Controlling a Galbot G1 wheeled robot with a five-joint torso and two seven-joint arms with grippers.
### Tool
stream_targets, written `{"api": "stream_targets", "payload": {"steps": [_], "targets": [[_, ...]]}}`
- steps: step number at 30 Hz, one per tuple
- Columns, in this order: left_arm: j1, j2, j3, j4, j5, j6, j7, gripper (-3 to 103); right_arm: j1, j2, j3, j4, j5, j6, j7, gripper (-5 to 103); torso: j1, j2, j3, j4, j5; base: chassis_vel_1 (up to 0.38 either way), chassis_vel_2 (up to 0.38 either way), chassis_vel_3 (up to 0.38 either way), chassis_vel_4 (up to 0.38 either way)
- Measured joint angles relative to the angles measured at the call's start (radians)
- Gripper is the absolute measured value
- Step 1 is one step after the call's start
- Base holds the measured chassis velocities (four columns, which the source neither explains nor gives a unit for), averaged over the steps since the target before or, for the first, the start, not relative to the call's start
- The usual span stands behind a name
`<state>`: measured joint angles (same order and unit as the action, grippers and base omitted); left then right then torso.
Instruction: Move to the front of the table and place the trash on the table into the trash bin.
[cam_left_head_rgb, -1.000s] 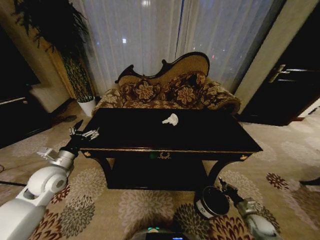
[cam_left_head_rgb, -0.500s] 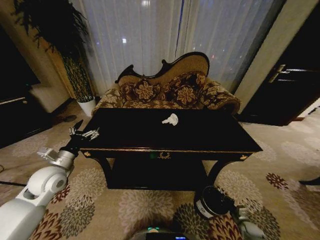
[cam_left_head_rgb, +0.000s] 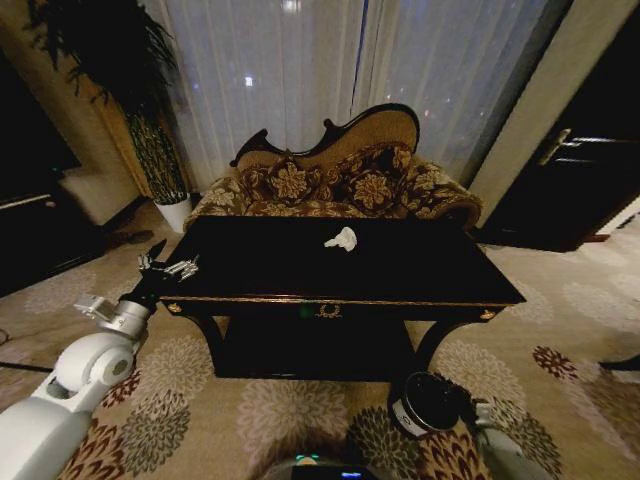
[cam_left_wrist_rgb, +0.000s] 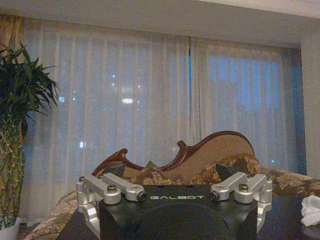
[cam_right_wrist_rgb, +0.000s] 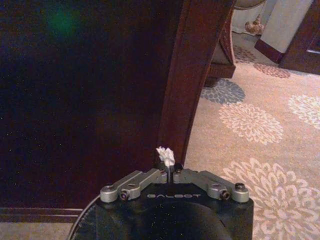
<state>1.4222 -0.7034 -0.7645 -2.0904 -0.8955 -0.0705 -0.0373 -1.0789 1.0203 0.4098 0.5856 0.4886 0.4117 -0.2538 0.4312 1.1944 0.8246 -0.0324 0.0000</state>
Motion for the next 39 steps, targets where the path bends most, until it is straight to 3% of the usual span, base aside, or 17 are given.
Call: {"api": "stream_targets", "payload": {"steps": [1, 3, 5, 11, 13, 15, 17, 20, 21, 22, 24, 27, 33, 39], "targets": [[0.0, 0.0, 0.0, 0.0, 0.0, 0.0, 0.0, 100, 0.001, 0.0, 0.002, -0.004, 0.0, 0.0, 0.0, -2, 0.0, 0.0, 0.0, 0.0, 0.0001, 0.0, 0.0, 0.0, 0.0], [0.0, 0.0, 0.0, 0.0, 0.0, 0.0, 0.0, 100, 0.008, 0.008, 0.013, -0.019, 0.013, -0.001, -0.001, 9, 0.0, 0.0, 0.0, 0.0, -0.0003, 0.0, 0.0, 0.0, 0.0], [0.0, 0.0, 0.0, 0.0, 0.0, 0.0, 0.0, 100, 0.008, 0.011, 0.014, -0.022, 0.015, -0.002, -0.001, 9, 0.0, 0.0, 0.0, 0.0002, 0.0001, 0.0, 0.0, 0.0, 0.0], [0.0, 0.0, 0.0, 0.0, 0.0, 0.0, 0.0, 100, 0.011, 0.015, 0.013, -0.034, 0.014, -0.003, -0.001, 36, 0.0, 0.0, 0.0, 0.0001, 0.0, 0.0, 0.0, 0.0, 0.0], [0.0, 0.0, 0.0, 0.0, 0.0, 0.0, 0.0, 100, 0.014, 0.015, 0.013, -0.039, 0.012, -0.003, -0.001, 36, 0.0, 0.0, 0.0, 0.0001, -0.0001, 0.0, 0.0, 0.0, 0.0], [0.0, 0.0, 0.0, 0.0, 0.0, 0.0, 0.0, 100, 0.014, 0.015, 0.011, -0.038, 0.008, -0.003, -0.001, 52, 0.0, 0.0, 0.0, 0.0001, 0.0, 0.0, 0.0, 0.0, 0.0], [0.0, 0.0, 0.0, 0.0, 0.0, 0.0, 0.0, 100, 0.009, 0.015, 0.011, -0.028, 0.009, -0.003, -0.001, 52, 0.0, 0.0, 0.0, 0.0001, 0.0, 0.0, 0.0, 0.0, 0.0], [0.0, 0.0, 0.0, 0.0, 0.0, 0.0, 0.0, 100, -0.012, 0.013, 0.013, 0.004, 0.019, -0.009, -0.002, 63, 0.0, 0.0, 0.0, 0.0003, 0.0, 0.0, 0.0, 0.0, 0.0], [0.0, 0.0, 0.0, 0.0, 0.0, 0.0, 0.0, 100, -0.108, -0.007, 0.04, 0.119, 0.048, -0.02, -0.033, 79, 0.0, 0.0, 0.0, 0.0004, -0.0001, 0.0, 0.0, 0.0, 0.0], [0.0, 0.0, 0.0, 0.0, 0.0, 0.0, 0.0, 100, -0.147, -0.013, 0.058, 0.157, 0.056, -0.022, -0.053, 84, 0.0, 0.0, 0.0, 0.0003, 0.0, 0.0, 0.0, 0.0, 0.0], [0.0, 0.0, 0.0, 0.0, 0.0, 0.0, 0.0, 100, -0.17, -0.016, 0.071, 0.179, 0.058, -0.023, -0.068, 84, 0.0, 0.0, 0.0, 0.0, 0.0, 0.0, 0.0, 0.0, 0.0], [0.0, 0.0, 0.0, 0.0, 0.0, 0.0, 0.0, 100, -0.303, -0.034, 0.164, 0.294, 0.069, -0.011, -0.18, 98, 0.0, 0.0, 0.0, -0.0002, 0.0, 0.0, 0.0, 0.0, 0.0], [0.0, 0.0, 0.0, 0.0, 0.0, 0.0, 0.0, 100, -0.48, -0.036, 0.3, 0.493, 0.131, 0.011, -0.31, 100, 0.0, 0.0, 0.0, 0.0, -0.0004, 0.0, 0.0, 0.0, 0.0], [0.0, 0.0, 0.0, 0.0, 0.0, 0.0, 0.0, 100, -0.639, -0.015, 0.407, 0.697, 0.172, 0.017, -0.323, 100, 0.0, 0.0, 0.0, -0.0001, -0.0002, 0.0, 0.0, 0.0, 0.0]]}}
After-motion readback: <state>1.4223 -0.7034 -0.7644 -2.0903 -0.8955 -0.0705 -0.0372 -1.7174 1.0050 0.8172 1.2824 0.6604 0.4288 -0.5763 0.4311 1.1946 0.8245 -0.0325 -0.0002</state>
